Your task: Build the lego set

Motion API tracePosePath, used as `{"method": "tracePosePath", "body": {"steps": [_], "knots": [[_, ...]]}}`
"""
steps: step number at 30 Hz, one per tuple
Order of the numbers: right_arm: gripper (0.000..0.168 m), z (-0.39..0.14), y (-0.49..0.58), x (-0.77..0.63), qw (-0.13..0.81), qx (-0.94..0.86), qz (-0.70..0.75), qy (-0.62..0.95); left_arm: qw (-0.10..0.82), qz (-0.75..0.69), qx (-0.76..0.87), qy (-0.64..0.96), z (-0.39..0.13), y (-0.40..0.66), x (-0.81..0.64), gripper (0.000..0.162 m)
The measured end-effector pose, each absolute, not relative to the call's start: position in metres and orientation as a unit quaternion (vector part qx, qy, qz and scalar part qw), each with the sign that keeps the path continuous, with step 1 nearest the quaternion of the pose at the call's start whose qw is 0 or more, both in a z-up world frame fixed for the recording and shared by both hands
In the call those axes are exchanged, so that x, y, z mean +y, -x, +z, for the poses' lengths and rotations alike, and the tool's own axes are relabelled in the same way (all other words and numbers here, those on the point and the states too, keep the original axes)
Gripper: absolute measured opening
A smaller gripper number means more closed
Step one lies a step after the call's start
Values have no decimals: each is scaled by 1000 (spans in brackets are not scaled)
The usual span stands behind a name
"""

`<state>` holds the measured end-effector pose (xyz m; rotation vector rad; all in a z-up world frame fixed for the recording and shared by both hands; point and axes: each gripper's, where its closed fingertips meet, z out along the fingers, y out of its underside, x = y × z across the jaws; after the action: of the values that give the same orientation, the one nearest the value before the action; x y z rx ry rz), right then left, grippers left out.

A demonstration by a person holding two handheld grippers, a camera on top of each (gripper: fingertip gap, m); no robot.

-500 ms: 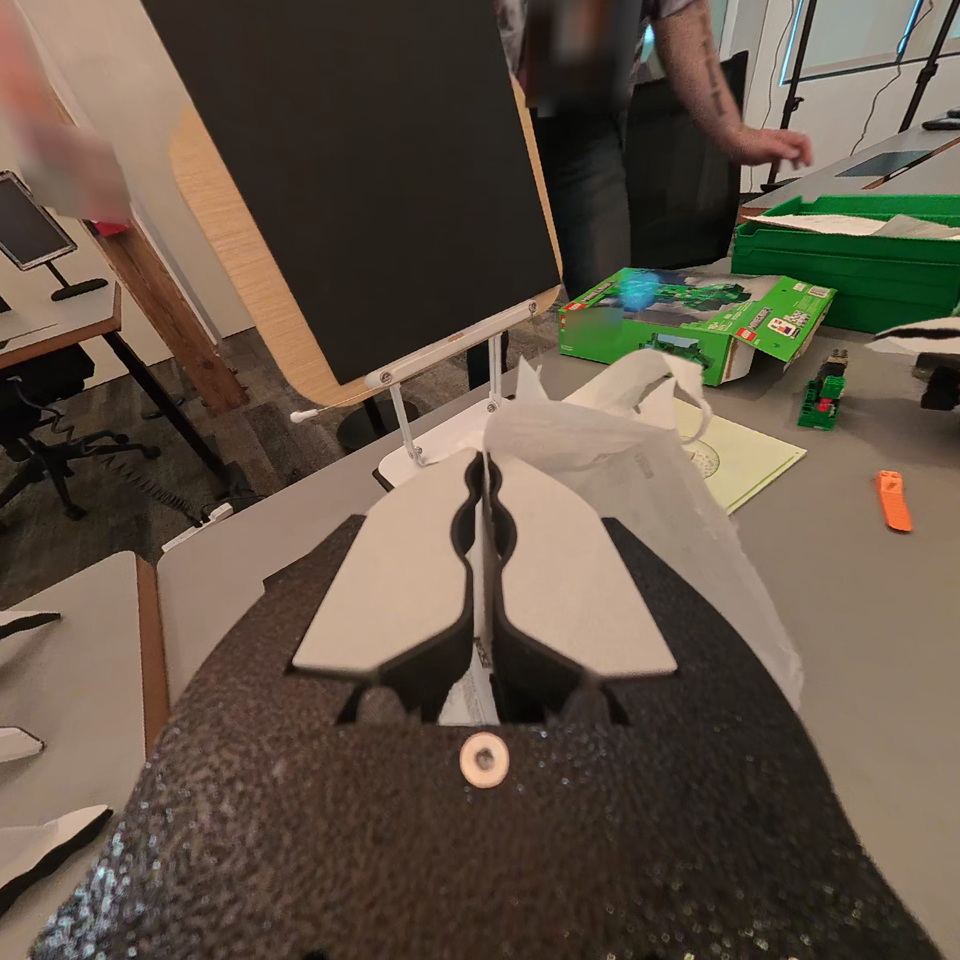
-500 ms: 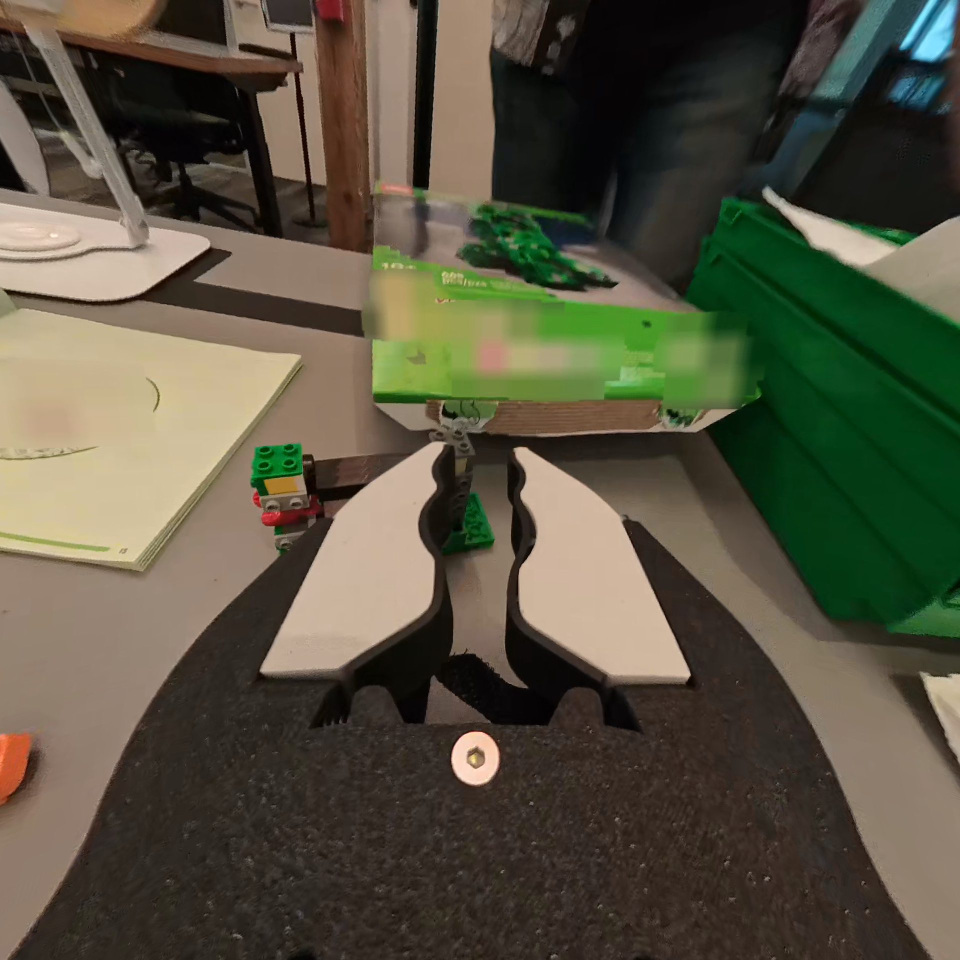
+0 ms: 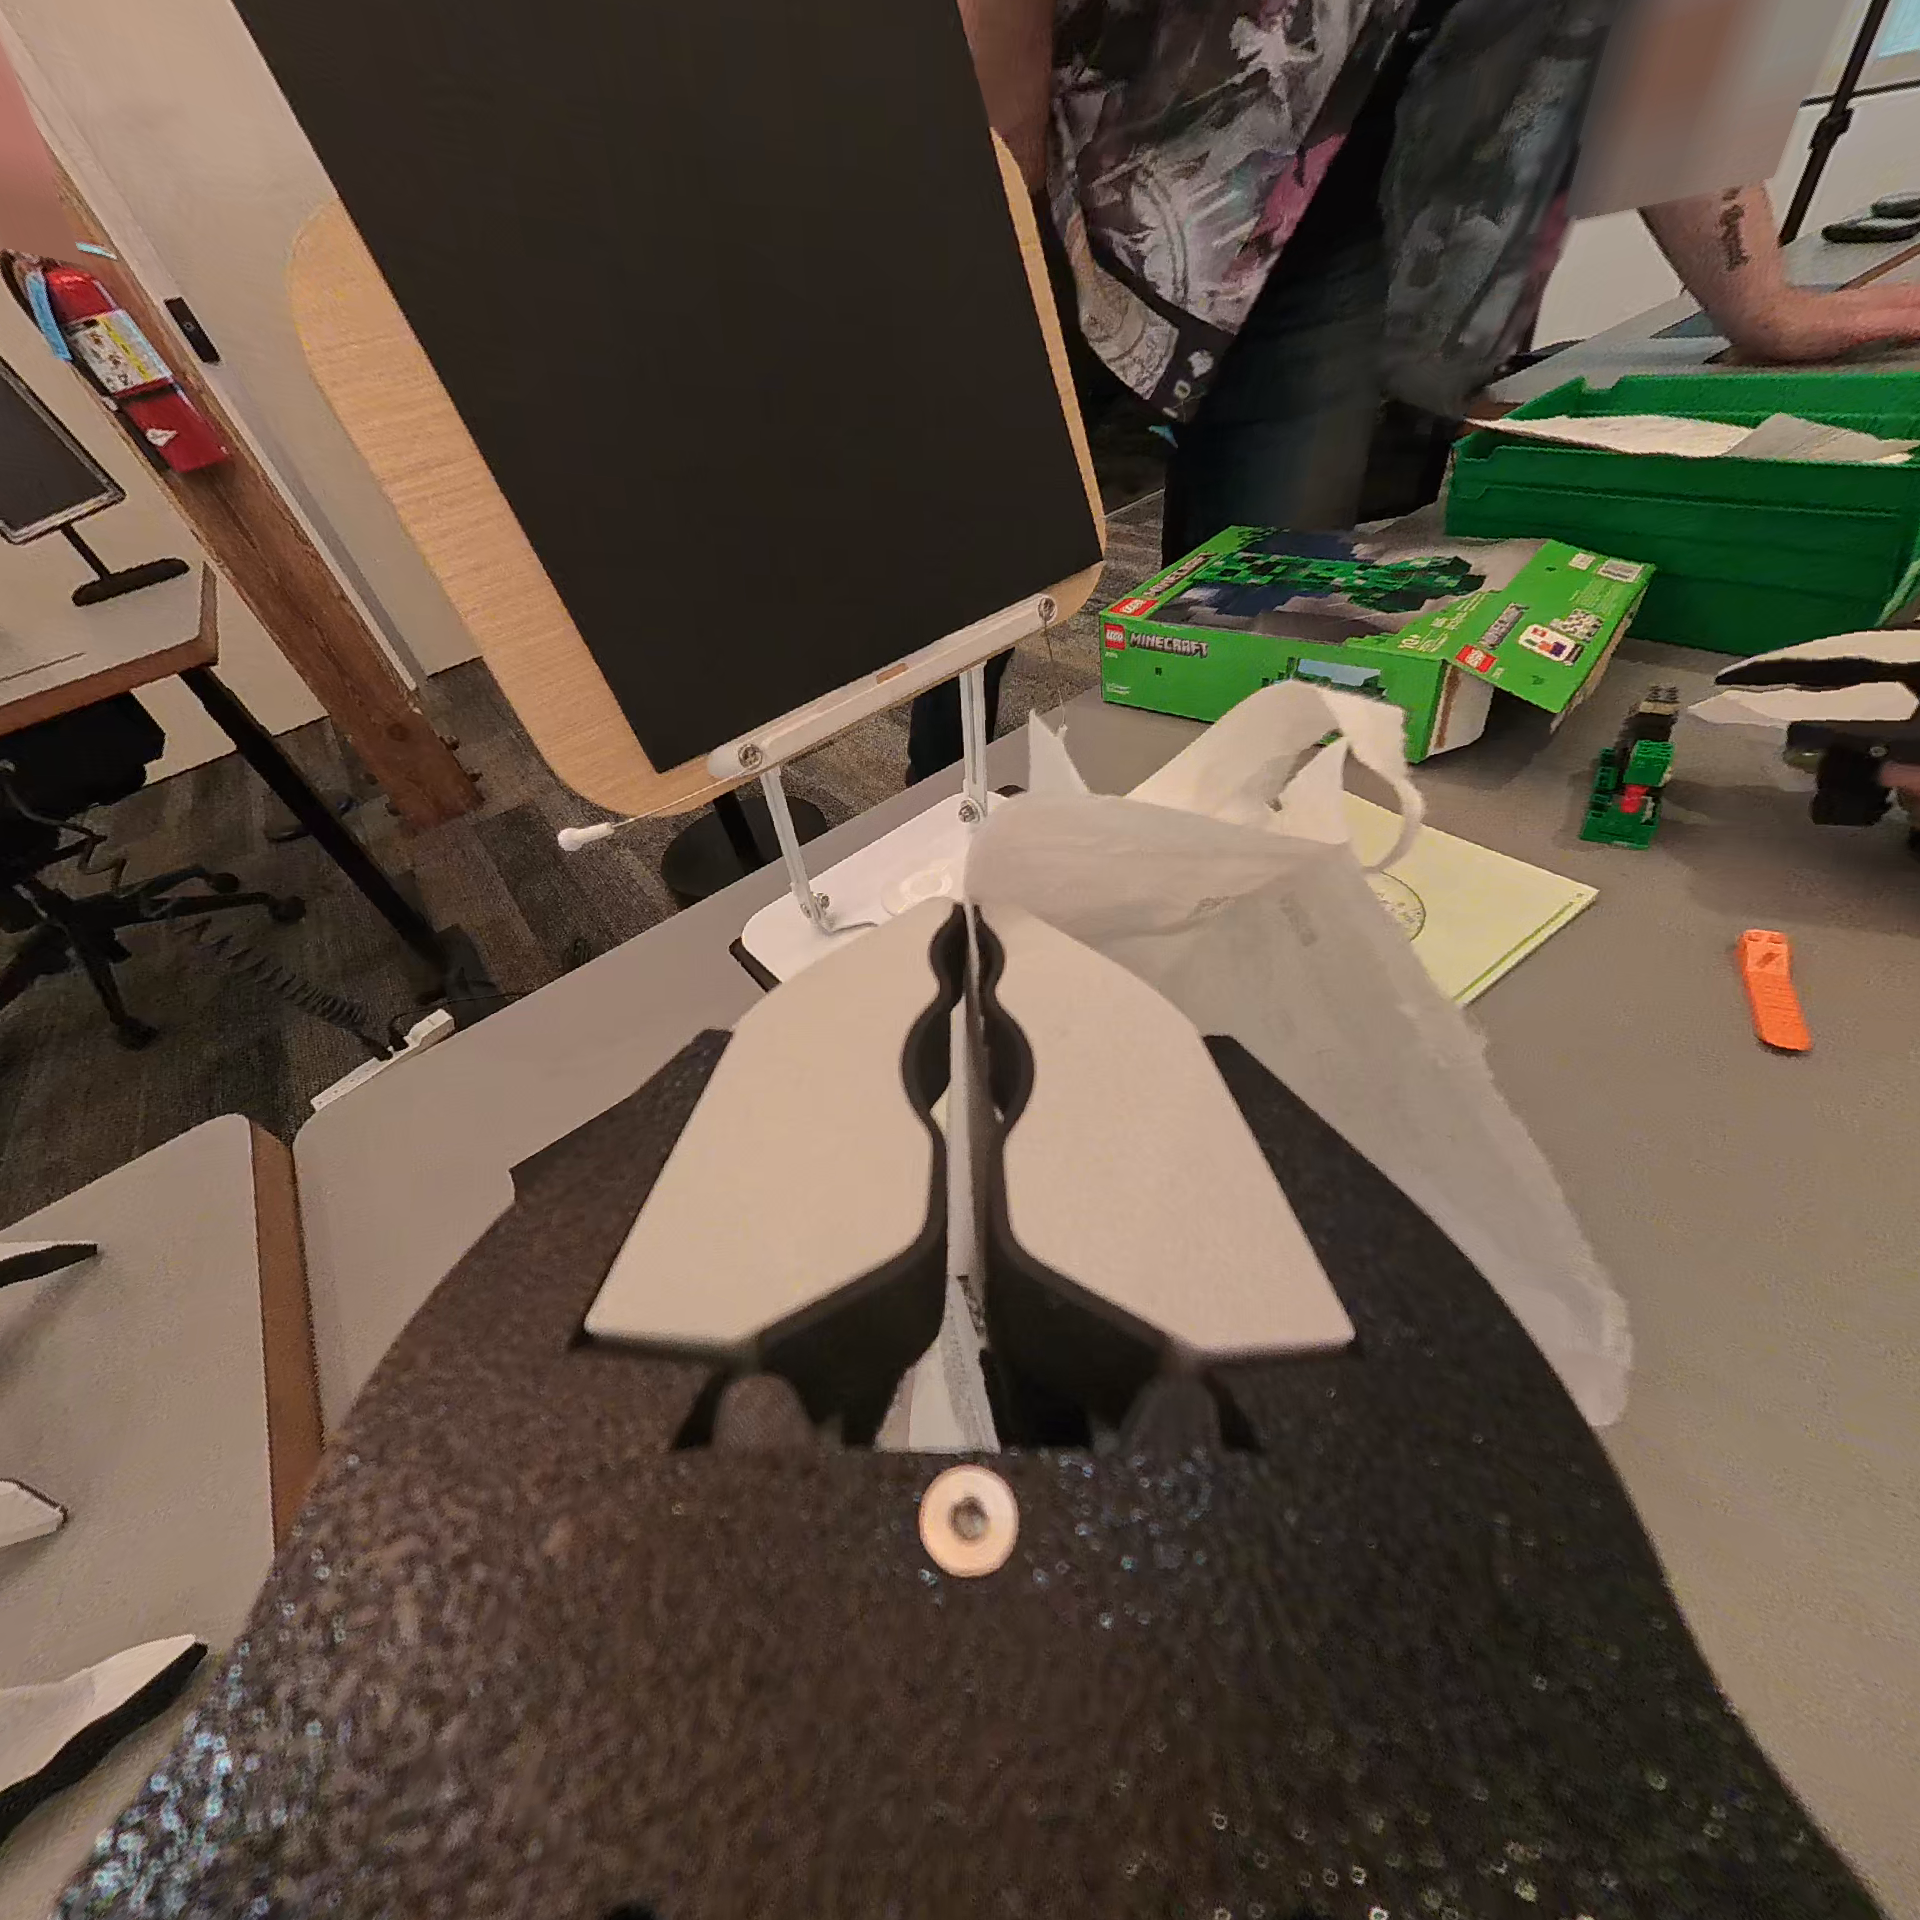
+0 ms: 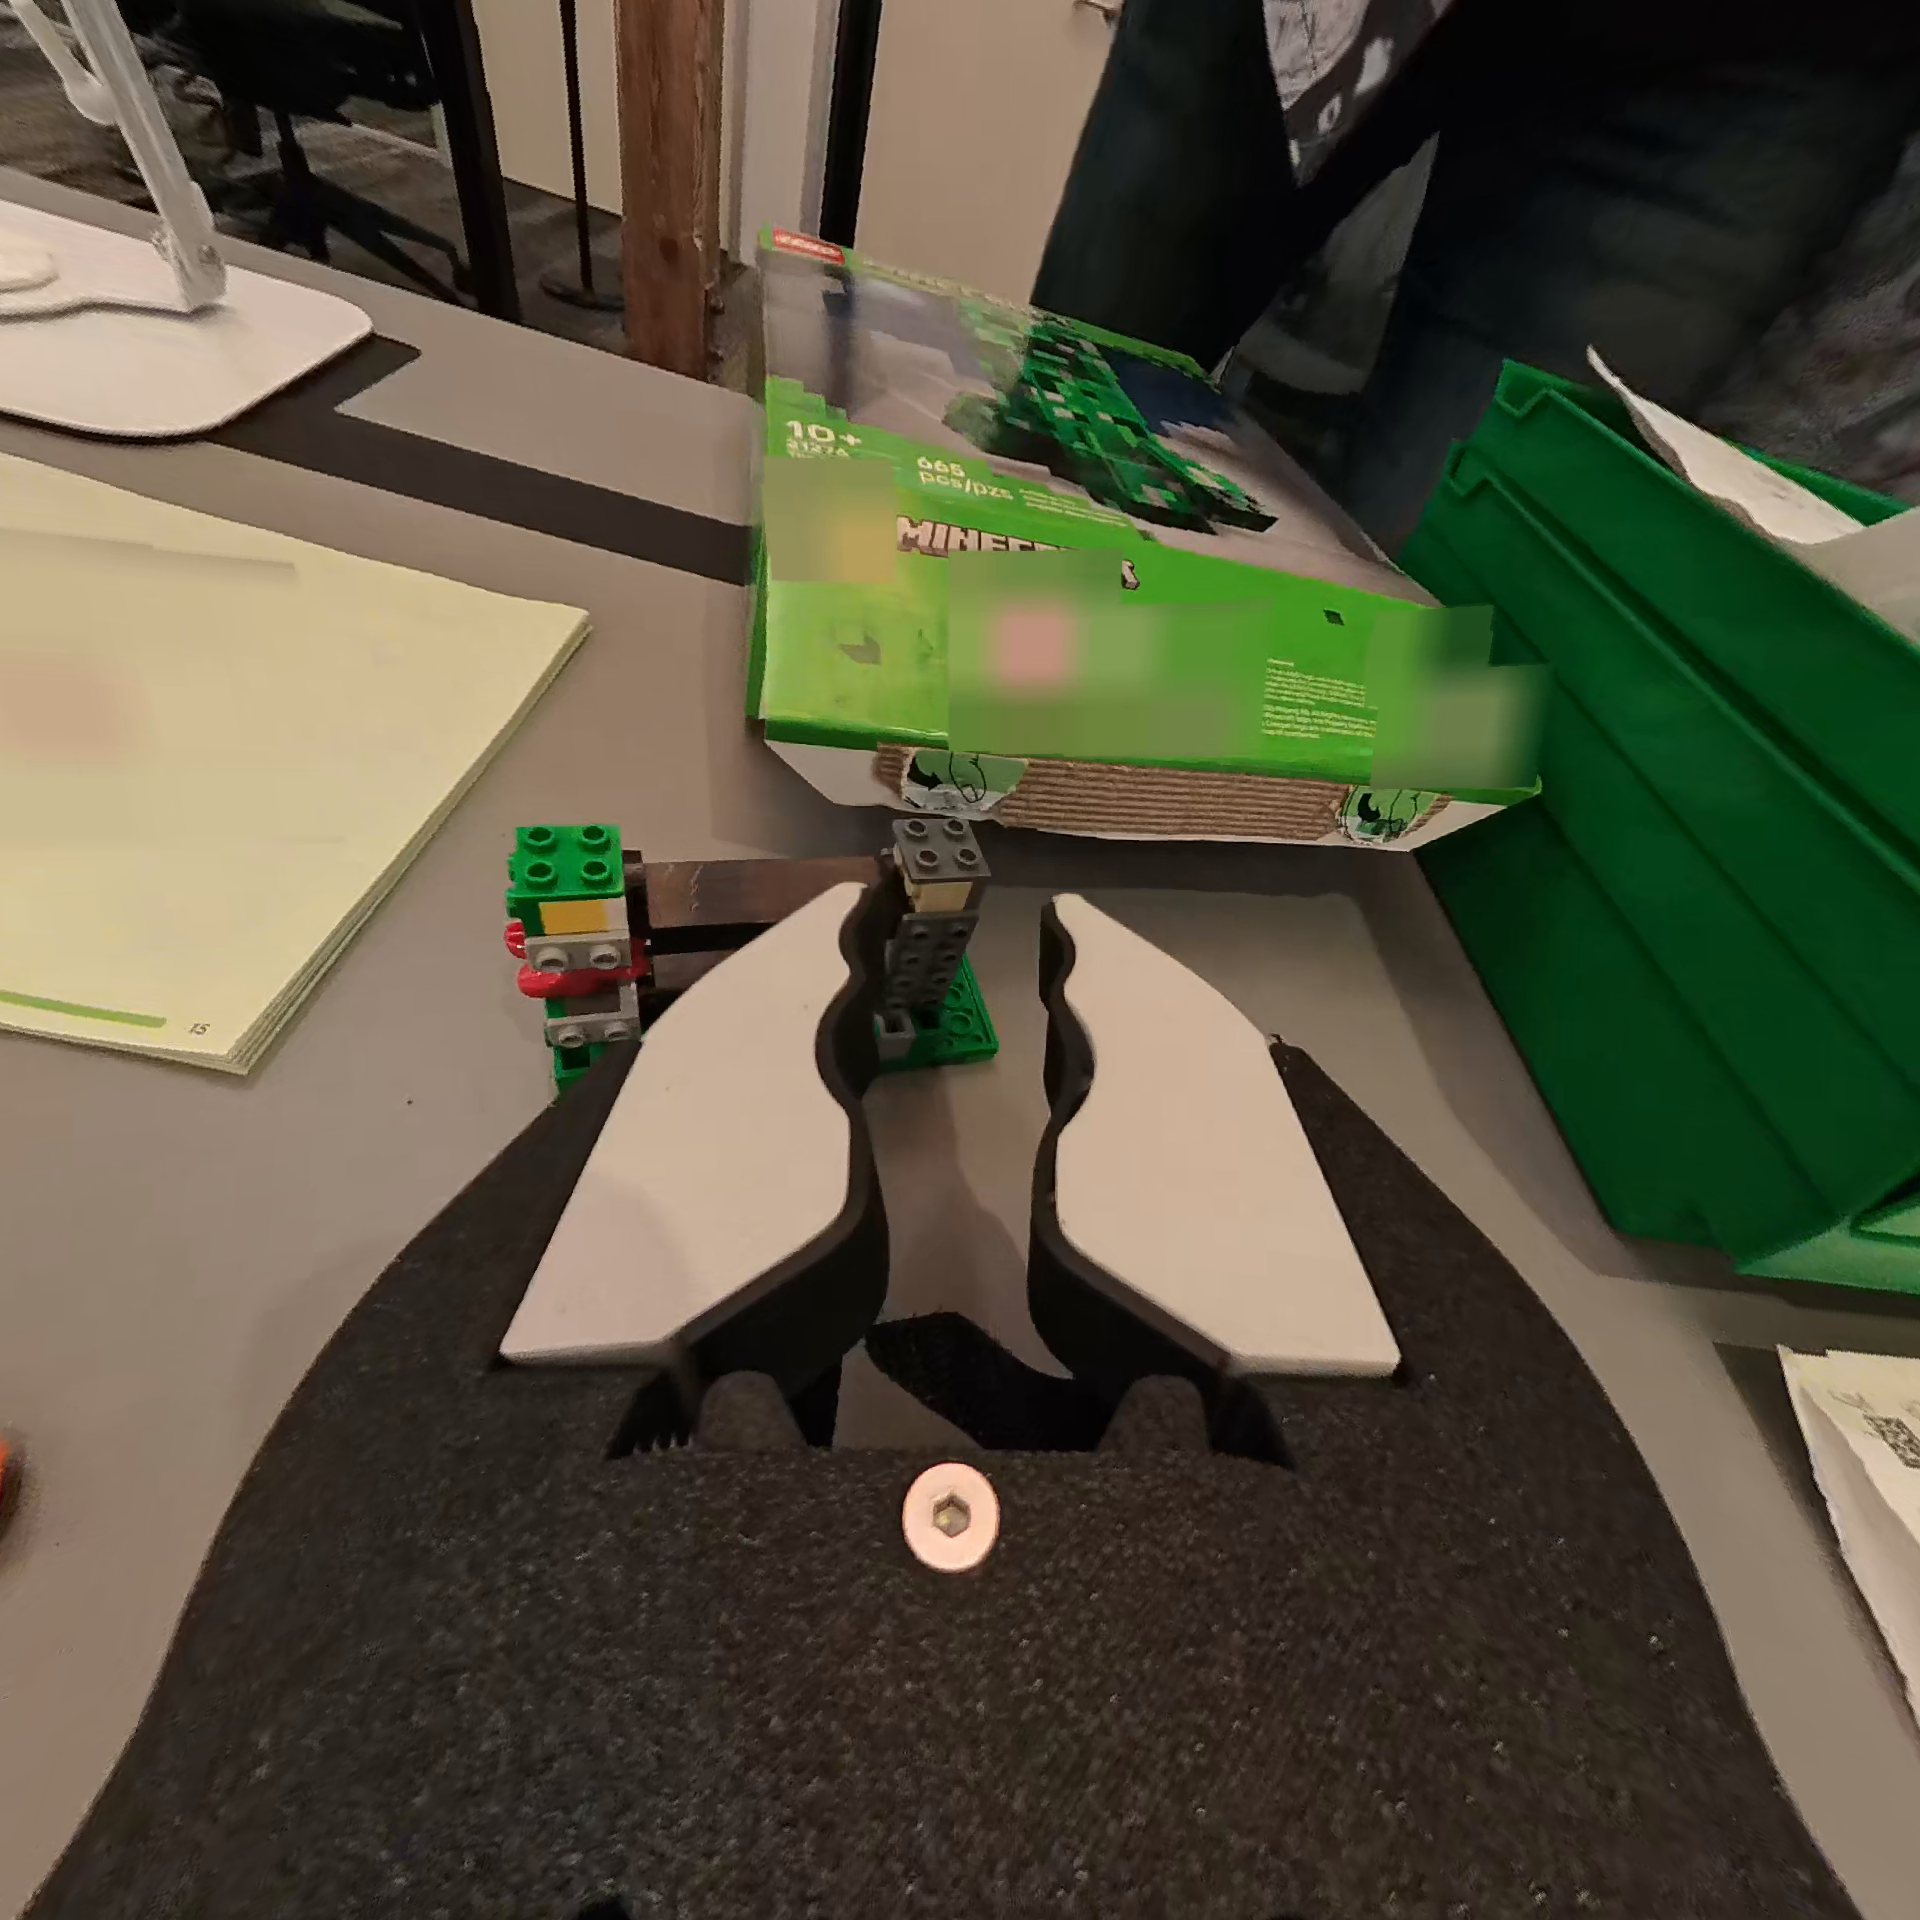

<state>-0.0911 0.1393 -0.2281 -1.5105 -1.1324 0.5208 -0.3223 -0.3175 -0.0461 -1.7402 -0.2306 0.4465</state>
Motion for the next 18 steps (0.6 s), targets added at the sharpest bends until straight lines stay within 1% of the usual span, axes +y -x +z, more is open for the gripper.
{"method": "tracePosePath", "body": {"steps": [3,4,6,14,18], "knots": [[28,-227,91,140,556,-473,232,642,618,194,-101,755,-46,323,-318,0],[21,-227,91,140,555,-474,234,643,617,194,-101,756,-46,323,-318,0],[16,-227,91,140,555,-474,236,642,617,194,-101,756,-47,323,-318,0],[17,-225,88,140,565,-482,225,631,616,192,-99,758,-48,323,-316,0],[23,-221,76,140,557,-498,248,617,617,192,-99,757,-47,323,-317,0]]}}
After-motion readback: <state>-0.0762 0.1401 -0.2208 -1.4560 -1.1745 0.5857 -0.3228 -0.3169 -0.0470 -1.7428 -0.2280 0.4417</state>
